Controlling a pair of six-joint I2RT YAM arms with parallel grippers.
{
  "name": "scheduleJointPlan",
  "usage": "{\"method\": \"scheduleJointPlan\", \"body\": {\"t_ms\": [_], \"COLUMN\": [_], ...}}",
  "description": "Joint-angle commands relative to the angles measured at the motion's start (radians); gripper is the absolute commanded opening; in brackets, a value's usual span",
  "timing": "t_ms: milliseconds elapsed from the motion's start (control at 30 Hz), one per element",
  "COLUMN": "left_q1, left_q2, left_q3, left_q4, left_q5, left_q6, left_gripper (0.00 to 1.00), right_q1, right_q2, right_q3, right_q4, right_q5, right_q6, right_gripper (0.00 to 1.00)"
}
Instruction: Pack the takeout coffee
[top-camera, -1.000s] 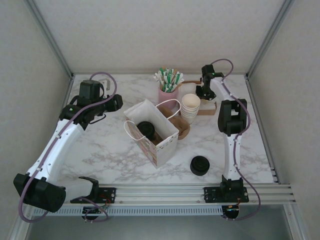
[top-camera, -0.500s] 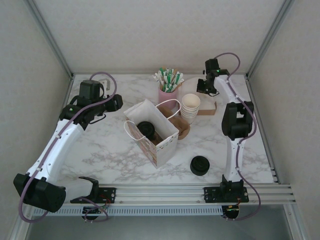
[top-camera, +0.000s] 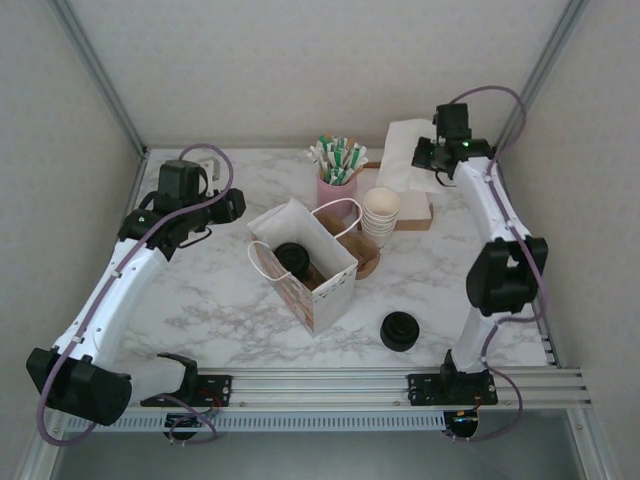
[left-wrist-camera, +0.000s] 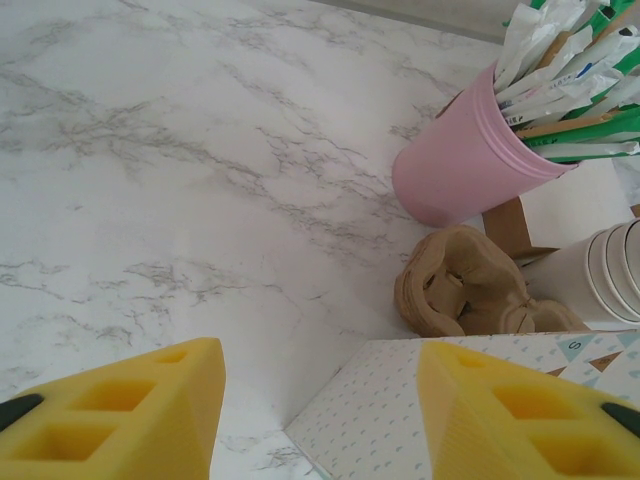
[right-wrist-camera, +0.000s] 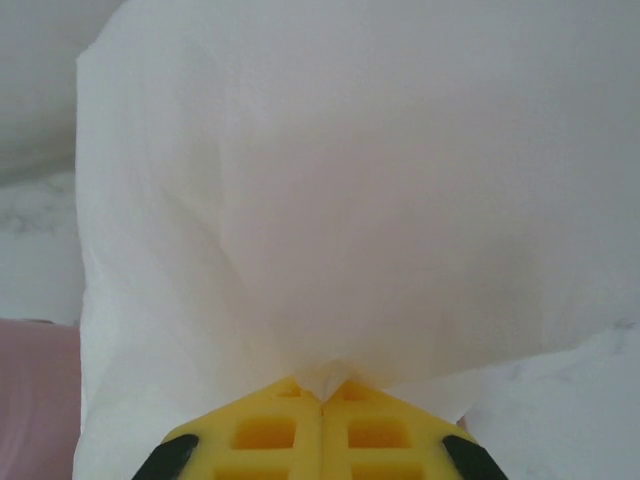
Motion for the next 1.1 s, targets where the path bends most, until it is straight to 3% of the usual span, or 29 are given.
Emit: {"method": "scheduleJointPlan", "body": {"t_ms": [0,200,467,833,1067], "left_q1": [-0.006,-0.006,-0.007,-0.007,-0.008], "left_q2": [-0.028,-0.028,-0.029,-0.034,-0.032], "left_q3": [-0.009,-0.01,-0.01,-0.009,-0.01], "left_q4": [0.003,0.006,0.006,0.006,0.005], "left_q5": [-0.004,0.003,0.001,0.002,0.0], "left_q6": [0.01,0.007,0.008,0.006,0.007], "left_gripper": [0.54,0.54,0.54,0.54,0.54], "right_q1": [0.031,0.17,0.445,0.803,0.942], "right_q2": [-0.133,-0.31,-0.44,-0.415,-0.356], "right_q3": [-0.035,-0.097,-0.097,-0.056,-0.06], "right_q4": [0.074,0.125,0.164,0.109,0.045], "right_q5": [0.085,0.148,0.204,0.379,0.465], "right_q6": [-0.007,-0.075,-0.231,-0.503,-0.602], "right_gripper": [0.0,0.0,0.0,0.0,0.0]}}
